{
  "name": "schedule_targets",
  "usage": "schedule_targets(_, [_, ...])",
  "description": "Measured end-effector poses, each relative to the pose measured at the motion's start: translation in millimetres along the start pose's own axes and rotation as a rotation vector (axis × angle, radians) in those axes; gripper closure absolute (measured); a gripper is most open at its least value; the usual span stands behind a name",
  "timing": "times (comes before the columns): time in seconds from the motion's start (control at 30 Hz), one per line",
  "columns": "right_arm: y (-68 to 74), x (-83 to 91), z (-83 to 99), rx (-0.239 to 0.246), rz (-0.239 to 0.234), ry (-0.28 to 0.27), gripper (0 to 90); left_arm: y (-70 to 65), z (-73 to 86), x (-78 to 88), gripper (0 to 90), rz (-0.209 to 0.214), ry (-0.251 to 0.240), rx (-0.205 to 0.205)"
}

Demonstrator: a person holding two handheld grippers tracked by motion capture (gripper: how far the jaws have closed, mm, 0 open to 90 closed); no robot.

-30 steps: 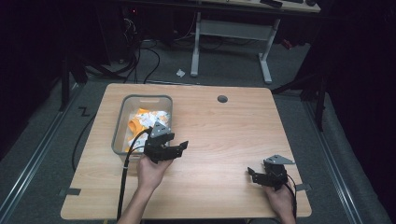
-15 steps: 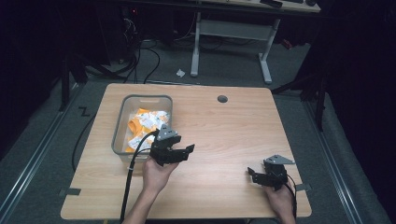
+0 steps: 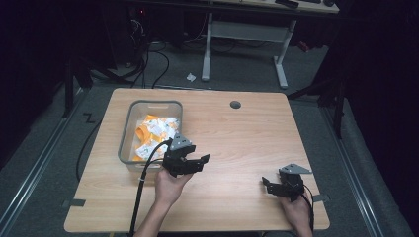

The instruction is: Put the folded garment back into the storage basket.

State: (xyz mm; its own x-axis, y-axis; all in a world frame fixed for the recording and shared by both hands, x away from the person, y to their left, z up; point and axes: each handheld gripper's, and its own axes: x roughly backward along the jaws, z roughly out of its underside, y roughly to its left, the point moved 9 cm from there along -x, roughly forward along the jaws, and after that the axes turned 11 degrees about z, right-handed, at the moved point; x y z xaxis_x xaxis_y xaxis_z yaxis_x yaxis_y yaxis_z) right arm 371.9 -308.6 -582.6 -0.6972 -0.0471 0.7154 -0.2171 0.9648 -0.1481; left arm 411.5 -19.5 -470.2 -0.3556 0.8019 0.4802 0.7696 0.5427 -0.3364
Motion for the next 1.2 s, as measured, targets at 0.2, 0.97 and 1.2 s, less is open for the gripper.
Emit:
schedule_targets(0.2, [0.0,-0.1,-0.1,-0.001,0.000,-0.001,22.6,-2.7,1.8,-4.4,37.5,0.005,0.002,-0.003])
schedule_targets(0.97, [0.0,-0.1,-0.1,-0.001,0.000,-0.001,22.7,-6.3,17.8,-23.3,37.6,0.022,0.037,0.014])
schedule_targets(1.2, [0.0,-0.1,-0.1,0.000,0.000,-0.001,22.7,-8.9,23.9,-30.6,37.6,0.032,0.051,0.020])
